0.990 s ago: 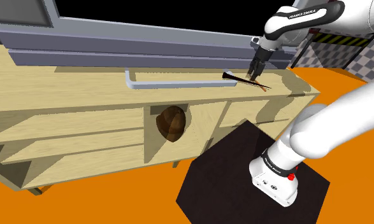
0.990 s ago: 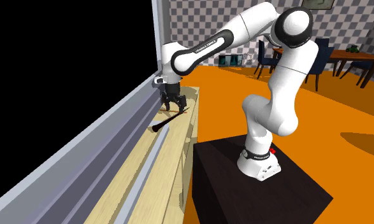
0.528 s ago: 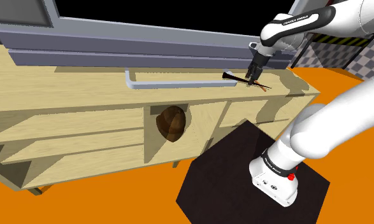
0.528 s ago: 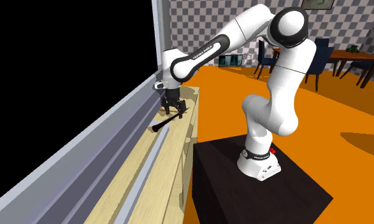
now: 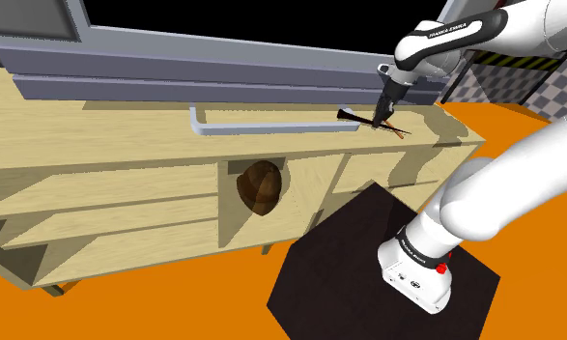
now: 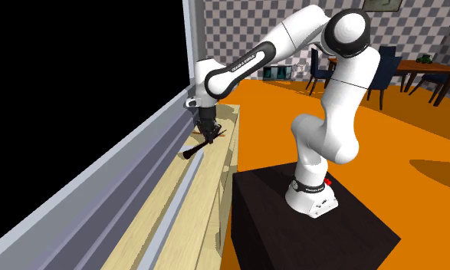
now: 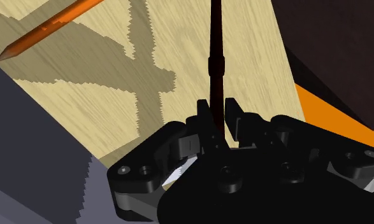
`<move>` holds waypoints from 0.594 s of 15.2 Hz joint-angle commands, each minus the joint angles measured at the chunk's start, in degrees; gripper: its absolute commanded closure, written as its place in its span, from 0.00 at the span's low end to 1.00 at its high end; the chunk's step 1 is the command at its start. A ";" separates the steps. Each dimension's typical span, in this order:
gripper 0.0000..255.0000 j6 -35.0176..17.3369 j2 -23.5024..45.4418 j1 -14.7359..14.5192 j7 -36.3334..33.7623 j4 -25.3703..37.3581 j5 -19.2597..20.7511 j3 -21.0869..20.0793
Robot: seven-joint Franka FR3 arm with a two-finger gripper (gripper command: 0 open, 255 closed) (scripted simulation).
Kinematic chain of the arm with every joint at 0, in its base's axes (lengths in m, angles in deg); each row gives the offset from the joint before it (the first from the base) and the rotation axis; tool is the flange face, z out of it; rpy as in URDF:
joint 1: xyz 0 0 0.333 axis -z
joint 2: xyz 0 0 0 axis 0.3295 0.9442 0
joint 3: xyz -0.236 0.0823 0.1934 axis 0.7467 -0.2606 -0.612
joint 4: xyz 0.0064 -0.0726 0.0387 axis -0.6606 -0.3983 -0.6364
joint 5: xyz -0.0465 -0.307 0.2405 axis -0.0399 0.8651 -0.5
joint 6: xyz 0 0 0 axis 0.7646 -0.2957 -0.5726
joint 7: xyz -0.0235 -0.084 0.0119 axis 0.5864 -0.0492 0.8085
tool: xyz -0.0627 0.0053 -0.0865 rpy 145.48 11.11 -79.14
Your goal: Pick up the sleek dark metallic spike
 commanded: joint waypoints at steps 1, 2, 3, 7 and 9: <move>1.00 0.16 0.36 -0.01 0.00 -0.20 0.03 0.09; 1.00 -0.27 0.38 -0.02 -0.07 -0.62 0.04 0.04; 1.00 0.58 -0.13 0.10 -0.36 -0.20 0.30 -0.21; 1.00 3.96 -2.01 0.49 -1.39 1.57 1.16 -1.19; 1.00 5.63 -2.83 0.64 -1.83 2.52 1.47 -1.66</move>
